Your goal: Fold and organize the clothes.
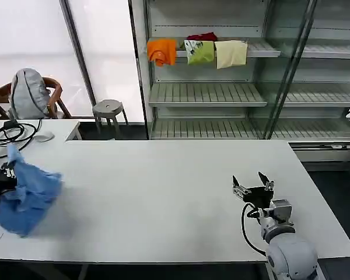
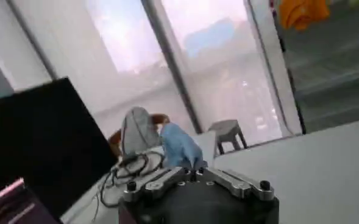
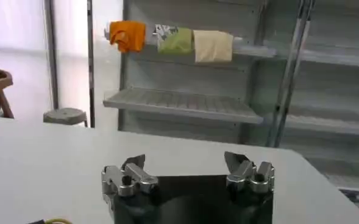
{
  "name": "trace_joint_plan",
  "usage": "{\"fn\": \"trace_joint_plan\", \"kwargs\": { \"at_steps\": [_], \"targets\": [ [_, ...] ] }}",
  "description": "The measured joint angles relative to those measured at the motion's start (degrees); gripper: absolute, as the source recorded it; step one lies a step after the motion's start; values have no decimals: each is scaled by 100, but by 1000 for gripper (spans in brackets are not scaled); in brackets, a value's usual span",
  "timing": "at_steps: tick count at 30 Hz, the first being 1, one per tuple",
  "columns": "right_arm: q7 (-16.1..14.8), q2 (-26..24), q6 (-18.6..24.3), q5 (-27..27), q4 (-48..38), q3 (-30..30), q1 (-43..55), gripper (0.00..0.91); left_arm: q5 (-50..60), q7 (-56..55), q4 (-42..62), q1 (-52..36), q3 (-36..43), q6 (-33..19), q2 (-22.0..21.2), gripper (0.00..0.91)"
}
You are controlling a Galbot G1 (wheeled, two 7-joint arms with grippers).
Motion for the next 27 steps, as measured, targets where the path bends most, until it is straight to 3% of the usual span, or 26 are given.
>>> {"fn": "trace_joint_plan", "kwargs": {
  "at_steps": [6, 16, 27],
  "targets": [
    [3, -9, 9, -18, 3, 110, -76, 907, 974, 148, -777, 0, 482, 31, -608, 20],
    [34, 84, -28, -123, 90, 306, -211, 907, 2615, 217, -1113, -362, 3007, -99, -2098, 20],
    [23, 164, -56, -259, 114, 341, -197, 907, 2343, -353, -586, -1541, 4476, 63, -3130, 20]
  ]
}}
